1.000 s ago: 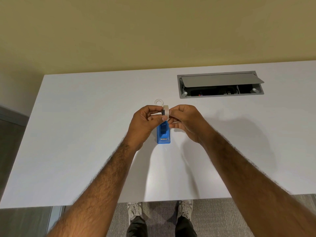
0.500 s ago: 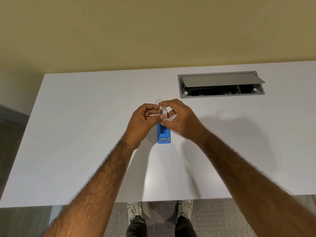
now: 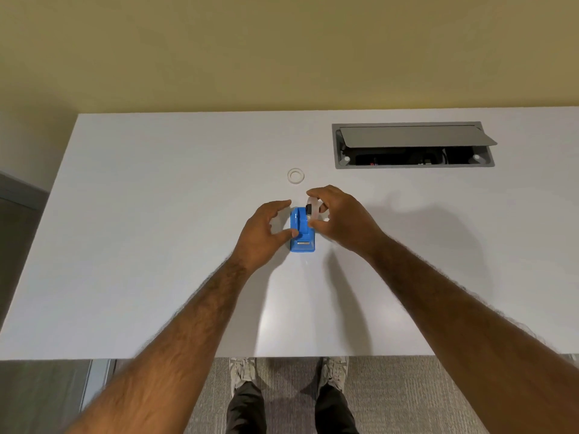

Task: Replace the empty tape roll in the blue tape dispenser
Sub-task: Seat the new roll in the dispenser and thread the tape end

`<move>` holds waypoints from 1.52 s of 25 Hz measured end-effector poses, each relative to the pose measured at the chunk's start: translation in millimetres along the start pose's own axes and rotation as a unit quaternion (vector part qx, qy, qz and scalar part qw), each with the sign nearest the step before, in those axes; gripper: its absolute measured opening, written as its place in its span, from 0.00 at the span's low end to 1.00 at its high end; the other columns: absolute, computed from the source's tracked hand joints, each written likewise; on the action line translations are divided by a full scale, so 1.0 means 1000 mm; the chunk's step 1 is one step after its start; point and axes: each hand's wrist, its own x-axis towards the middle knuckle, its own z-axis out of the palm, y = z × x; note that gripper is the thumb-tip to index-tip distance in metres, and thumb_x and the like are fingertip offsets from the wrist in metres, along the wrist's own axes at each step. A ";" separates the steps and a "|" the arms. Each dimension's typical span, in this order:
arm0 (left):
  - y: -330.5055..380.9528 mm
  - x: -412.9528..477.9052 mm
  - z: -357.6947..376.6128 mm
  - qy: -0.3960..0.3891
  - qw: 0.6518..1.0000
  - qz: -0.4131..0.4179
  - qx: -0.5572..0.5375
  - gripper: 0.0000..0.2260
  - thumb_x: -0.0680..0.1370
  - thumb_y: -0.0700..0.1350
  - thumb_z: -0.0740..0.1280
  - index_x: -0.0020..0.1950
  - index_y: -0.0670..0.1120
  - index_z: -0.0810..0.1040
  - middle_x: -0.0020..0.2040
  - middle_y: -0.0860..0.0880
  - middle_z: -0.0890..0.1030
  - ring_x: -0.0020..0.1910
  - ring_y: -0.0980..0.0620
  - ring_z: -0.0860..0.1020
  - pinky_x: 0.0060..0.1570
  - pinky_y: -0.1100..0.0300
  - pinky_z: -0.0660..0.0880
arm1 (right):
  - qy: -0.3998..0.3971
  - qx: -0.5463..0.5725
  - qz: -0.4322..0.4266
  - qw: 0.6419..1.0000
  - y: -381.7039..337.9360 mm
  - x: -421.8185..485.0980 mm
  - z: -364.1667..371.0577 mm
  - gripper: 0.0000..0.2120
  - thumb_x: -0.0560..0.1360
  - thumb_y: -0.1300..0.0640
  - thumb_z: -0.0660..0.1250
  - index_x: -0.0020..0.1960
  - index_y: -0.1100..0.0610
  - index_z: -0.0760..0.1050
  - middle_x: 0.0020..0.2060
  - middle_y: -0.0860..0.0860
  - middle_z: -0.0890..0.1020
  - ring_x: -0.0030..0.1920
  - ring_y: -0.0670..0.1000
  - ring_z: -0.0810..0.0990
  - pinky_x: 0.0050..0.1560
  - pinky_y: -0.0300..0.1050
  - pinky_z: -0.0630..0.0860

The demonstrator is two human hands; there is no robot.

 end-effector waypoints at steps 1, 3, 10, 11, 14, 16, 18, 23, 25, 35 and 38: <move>-0.006 0.000 0.003 -0.023 0.999 0.006 0.039 0.37 0.73 0.51 0.79 0.79 0.53 0.67 0.78 0.52 0.68 0.77 0.51 0.67 0.73 0.56 0.66 | -0.008 -0.006 0.004 1.000 0.001 0.000 0.003 0.25 0.70 0.59 0.73 0.66 0.57 0.72 0.61 0.53 0.79 0.51 0.47 0.78 0.50 0.35 0.71; -0.017 0.003 0.009 -0.063 0.988 0.013 0.141 0.51 0.68 0.59 0.80 0.83 0.52 0.55 0.84 0.50 0.57 0.82 0.51 0.56 0.80 0.49 0.55 | -0.012 -0.012 0.005 1.000 0.001 0.000 0.007 0.24 0.71 0.59 0.73 0.66 0.57 0.72 0.61 0.52 0.79 0.55 0.50 0.79 0.52 0.36 0.71; -0.054 0.009 0.026 -0.061 0.944 0.040 0.321 0.53 0.71 0.67 0.73 0.84 0.54 0.43 0.85 0.48 0.44 0.84 0.45 0.43 0.80 0.42 0.41 | -0.019 -0.046 -0.009 0.999 0.004 0.003 0.020 0.24 0.71 0.57 0.72 0.65 0.59 0.73 0.62 0.54 0.80 0.59 0.54 0.77 0.59 0.44 0.72; -0.056 0.010 0.027 -0.056 0.942 0.043 0.327 0.53 0.71 0.68 0.72 0.84 0.55 0.42 0.85 0.48 0.43 0.84 0.45 0.42 0.80 0.41 0.41 | -0.020 -0.047 -0.009 0.999 0.006 0.003 0.021 0.23 0.71 0.57 0.72 0.65 0.59 0.73 0.61 0.54 0.80 0.59 0.54 0.77 0.59 0.44 0.72; -0.061 0.009 0.031 -0.063 0.926 0.054 0.368 0.51 0.73 0.73 0.63 0.83 0.55 0.37 0.85 0.48 0.39 0.84 0.44 0.38 0.80 0.39 0.39 | -0.022 -0.046 -0.014 0.999 0.010 0.003 0.026 0.23 0.72 0.57 0.71 0.65 0.60 0.73 0.61 0.56 0.80 0.59 0.56 0.77 0.59 0.45 0.73; -0.065 0.004 0.031 -0.075 0.908 0.067 0.407 0.47 0.76 0.75 0.55 0.82 0.54 0.33 0.84 0.48 0.34 0.83 0.44 0.35 0.79 0.39 0.36 | -0.019 -0.044 -0.014 0.999 0.011 0.004 0.027 0.22 0.72 0.57 0.71 0.64 0.61 0.74 0.60 0.56 0.81 0.58 0.56 0.78 0.59 0.46 0.73; -0.070 -0.001 0.031 -0.073 0.895 0.074 0.435 0.44 0.78 0.75 0.47 0.82 0.52 0.32 0.83 0.48 0.32 0.82 0.45 0.33 0.79 0.39 0.35 | -0.022 -0.048 -0.016 0.999 0.012 0.005 0.030 0.22 0.72 0.56 0.71 0.64 0.61 0.74 0.59 0.57 0.81 0.57 0.56 0.78 0.59 0.46 0.73; -0.078 -0.005 0.035 -0.040 0.881 0.086 0.463 0.40 0.80 0.73 0.42 0.83 0.50 0.35 0.84 0.48 0.35 0.83 0.45 0.36 0.80 0.38 0.37 | -0.033 -0.049 0.000 0.998 0.016 0.007 0.035 0.22 0.73 0.55 0.70 0.65 0.61 0.73 0.59 0.57 0.81 0.57 0.56 0.78 0.60 0.48 0.74; -0.078 -0.004 0.035 -0.040 0.883 0.083 0.460 0.40 0.80 0.73 0.41 0.83 0.50 0.36 0.84 0.48 0.36 0.83 0.45 0.36 0.80 0.39 0.38 | -0.037 -0.048 0.004 0.998 0.017 0.007 0.037 0.22 0.74 0.55 0.70 0.65 0.61 0.73 0.60 0.57 0.81 0.57 0.56 0.78 0.60 0.49 0.74; -0.060 -0.004 0.010 -0.026 0.963 0.105 0.246 0.30 0.81 0.57 0.49 0.83 0.49 0.56 0.83 0.49 0.60 0.82 0.49 0.57 0.81 0.51 0.46 | -0.061 -0.026 0.019 0.998 0.016 0.010 0.034 0.24 0.71 0.57 0.73 0.65 0.60 0.73 0.60 0.56 0.79 0.57 0.55 0.76 0.60 0.48 0.73; -0.046 0.002 0.003 0.001 0.980 0.092 0.175 0.25 0.82 0.48 0.56 0.80 0.49 0.64 0.79 0.49 0.69 0.76 0.49 0.68 0.77 0.54 0.60 | -0.055 -0.005 0.036 0.998 0.015 0.010 0.032 0.21 0.69 0.57 0.74 0.58 0.57 0.71 0.51 0.54 0.80 0.47 0.54 0.78 0.48 0.42 0.74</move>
